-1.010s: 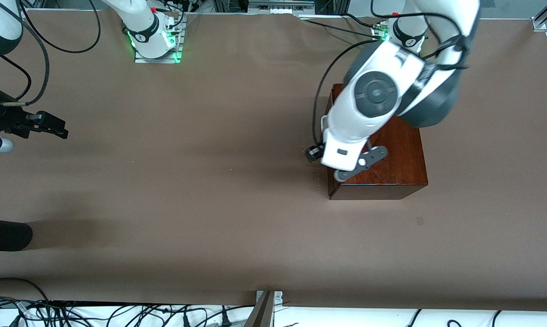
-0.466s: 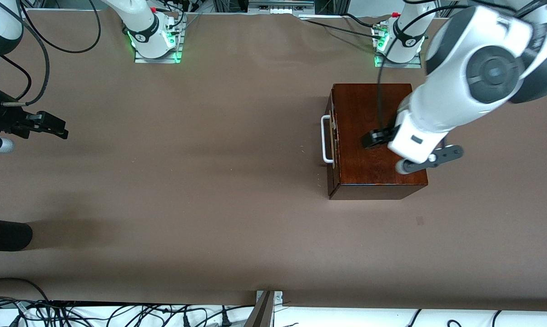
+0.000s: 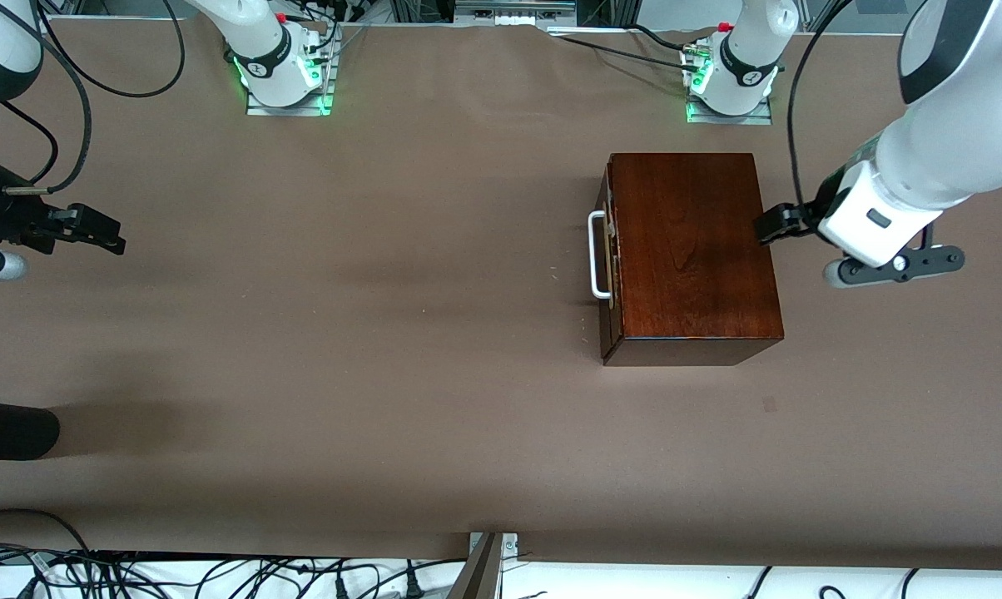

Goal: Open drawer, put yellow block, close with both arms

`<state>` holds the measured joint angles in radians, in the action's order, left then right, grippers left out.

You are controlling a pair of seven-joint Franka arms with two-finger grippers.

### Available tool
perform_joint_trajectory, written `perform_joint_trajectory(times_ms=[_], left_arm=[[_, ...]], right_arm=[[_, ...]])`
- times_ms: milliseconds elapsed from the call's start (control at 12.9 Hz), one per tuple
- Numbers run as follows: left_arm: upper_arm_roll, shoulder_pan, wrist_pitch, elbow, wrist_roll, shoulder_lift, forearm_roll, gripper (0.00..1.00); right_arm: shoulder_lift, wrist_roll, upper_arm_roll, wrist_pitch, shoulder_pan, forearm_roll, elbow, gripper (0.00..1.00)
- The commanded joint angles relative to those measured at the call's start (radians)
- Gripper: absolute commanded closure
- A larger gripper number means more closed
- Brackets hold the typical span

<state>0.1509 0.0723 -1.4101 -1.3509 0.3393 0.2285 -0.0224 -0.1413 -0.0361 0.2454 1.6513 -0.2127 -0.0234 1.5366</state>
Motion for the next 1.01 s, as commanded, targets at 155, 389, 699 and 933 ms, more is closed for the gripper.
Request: perform_joint_trajectory(times_ms=[155,389,699,933], left_arm=[[-0.117,-0.003,-0.168,-0.302,-0.239,-0.198,-0.016,0.00],[-0.106,-0.006,-0.156,-0.300,-0.237,-0.205,-0.016,0.00],[-0.099,-0.008,-0.159,-0.295,-0.232,-0.205,-0.014,0.00],[-0.099,-0.012,-0.165,-0.294,-0.235,-0.204,-0.008,0.00]], right_arm=[[0.003,0.016,-0.006,0.001,-0.002,-0.004,-0.004,0.00],[-0.003,0.016,-0.006,0.002,-0.002,-0.007,-0.006,0.00],[-0.003,0.016,-0.009,0.002,-0.005,-0.009,-0.006,0.00],[-0.003,0.016,-0.009,0.002,-0.008,-0.009,-0.006,0.00]])
